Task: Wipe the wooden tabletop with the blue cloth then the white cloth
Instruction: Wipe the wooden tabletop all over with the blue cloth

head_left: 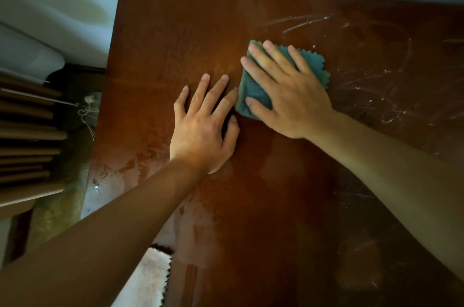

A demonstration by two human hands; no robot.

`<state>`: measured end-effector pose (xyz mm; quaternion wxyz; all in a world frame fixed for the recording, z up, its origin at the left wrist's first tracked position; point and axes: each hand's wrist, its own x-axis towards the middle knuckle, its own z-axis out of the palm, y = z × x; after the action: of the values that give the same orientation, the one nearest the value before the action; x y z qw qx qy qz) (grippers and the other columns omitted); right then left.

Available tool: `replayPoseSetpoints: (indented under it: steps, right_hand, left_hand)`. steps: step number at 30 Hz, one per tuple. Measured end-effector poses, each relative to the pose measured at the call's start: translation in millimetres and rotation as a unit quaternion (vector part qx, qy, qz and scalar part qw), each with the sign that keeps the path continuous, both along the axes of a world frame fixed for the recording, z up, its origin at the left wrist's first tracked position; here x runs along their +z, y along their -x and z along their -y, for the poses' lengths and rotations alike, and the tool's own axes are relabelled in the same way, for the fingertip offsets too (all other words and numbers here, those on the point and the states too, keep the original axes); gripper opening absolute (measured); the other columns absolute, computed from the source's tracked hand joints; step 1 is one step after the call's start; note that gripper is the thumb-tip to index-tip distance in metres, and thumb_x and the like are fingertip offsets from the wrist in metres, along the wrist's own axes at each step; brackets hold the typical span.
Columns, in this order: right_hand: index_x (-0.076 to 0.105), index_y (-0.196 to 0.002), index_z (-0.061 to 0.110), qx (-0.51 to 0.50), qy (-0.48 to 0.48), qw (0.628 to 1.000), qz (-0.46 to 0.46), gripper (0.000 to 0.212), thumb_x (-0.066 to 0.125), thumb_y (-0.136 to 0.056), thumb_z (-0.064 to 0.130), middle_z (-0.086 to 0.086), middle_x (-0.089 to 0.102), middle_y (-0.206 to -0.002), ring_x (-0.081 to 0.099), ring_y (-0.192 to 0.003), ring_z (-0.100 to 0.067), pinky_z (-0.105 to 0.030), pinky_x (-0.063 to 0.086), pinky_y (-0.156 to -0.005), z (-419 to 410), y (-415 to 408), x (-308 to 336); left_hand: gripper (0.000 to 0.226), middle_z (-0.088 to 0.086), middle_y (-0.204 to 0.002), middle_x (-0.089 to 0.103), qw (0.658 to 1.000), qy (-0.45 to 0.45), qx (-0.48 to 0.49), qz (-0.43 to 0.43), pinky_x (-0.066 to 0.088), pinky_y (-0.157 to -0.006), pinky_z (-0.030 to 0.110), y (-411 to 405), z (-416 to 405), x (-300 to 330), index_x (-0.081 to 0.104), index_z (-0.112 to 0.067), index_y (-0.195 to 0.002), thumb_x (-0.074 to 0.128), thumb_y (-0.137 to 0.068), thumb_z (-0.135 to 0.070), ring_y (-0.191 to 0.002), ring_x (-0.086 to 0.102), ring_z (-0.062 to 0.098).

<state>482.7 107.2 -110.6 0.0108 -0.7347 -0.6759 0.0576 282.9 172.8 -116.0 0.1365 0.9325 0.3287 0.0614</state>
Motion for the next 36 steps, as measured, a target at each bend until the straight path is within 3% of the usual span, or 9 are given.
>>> replayPoseSetpoints:
  steps: [6, 15, 21, 28, 36]
  right_hand:
    - [0.017, -0.164, 0.02, -0.037, 0.007, 0.999, -0.001, 0.073, 0.018, -0.102, 0.059, -0.003, 0.011, -0.173, 0.006, -0.16, -0.022, -0.05, 0.005, -0.129, -46, -34, 1]
    - [0.021, -0.163, 0.017, -0.016, -0.006, 1.0, 0.007, 0.069, 0.022, -0.104, 0.052, -0.006, 0.016, -0.171, 0.01, -0.159, -0.024, -0.052, 0.01, -0.128, 4, 16, -2]
    - [0.028, -0.162, 0.017, -0.01, -0.022, 1.0, -0.011, 0.072, 0.026, -0.101, 0.056, -0.005, 0.02, -0.17, 0.015, -0.158, -0.025, -0.052, 0.01, -0.128, -35, -19, 3]
    - [0.019, -0.163, 0.017, -0.04, 0.006, 0.999, 0.015, 0.074, 0.022, -0.102, 0.057, -0.005, 0.013, -0.172, 0.008, -0.159, -0.025, -0.05, 0.004, -0.129, -74, -44, 2]
    - [0.013, -0.164, 0.019, -0.028, 0.002, 1.0, 0.007, 0.071, 0.019, -0.104, 0.057, -0.004, 0.006, -0.173, 0.002, -0.16, -0.024, -0.051, 0.001, -0.129, -117, 5, -1]
  left_hand:
    - [0.05, 0.004, -0.16, 0.038, 1.0, -0.004, 0.003, 0.002, 0.015, -0.122, 0.058, 1, 1, 0, 0.047, -0.022, -0.149, 0.038, -0.103, -0.037, -0.154, 0.021, 0.029]
    - [0.052, 0.005, -0.16, 0.037, 1.0, 0.004, 0.004, -0.013, 0.013, -0.123, 0.058, 0, 0, 1, 0.048, -0.019, -0.148, 0.035, -0.102, -0.04, -0.154, 0.019, 0.029]
    - [0.053, 0.005, -0.16, 0.038, 1.0, 0.011, 0.007, -0.004, 0.016, -0.122, 0.059, 0, 0, 2, 0.047, -0.016, -0.149, 0.039, -0.102, -0.038, -0.154, 0.021, 0.029]
    - [0.054, 0.004, -0.162, 0.035, 1.0, 0.016, 0.005, -0.024, 0.013, -0.123, 0.058, -2, 0, 4, 0.044, -0.019, -0.152, 0.036, -0.102, -0.039, -0.155, 0.017, 0.028]
    - [0.055, 0.005, -0.161, 0.036, 1.0, 0.013, 0.006, -0.018, 0.016, -0.121, 0.061, -2, 1, 3, 0.044, -0.017, -0.151, 0.036, -0.101, -0.039, -0.154, 0.02, 0.03]
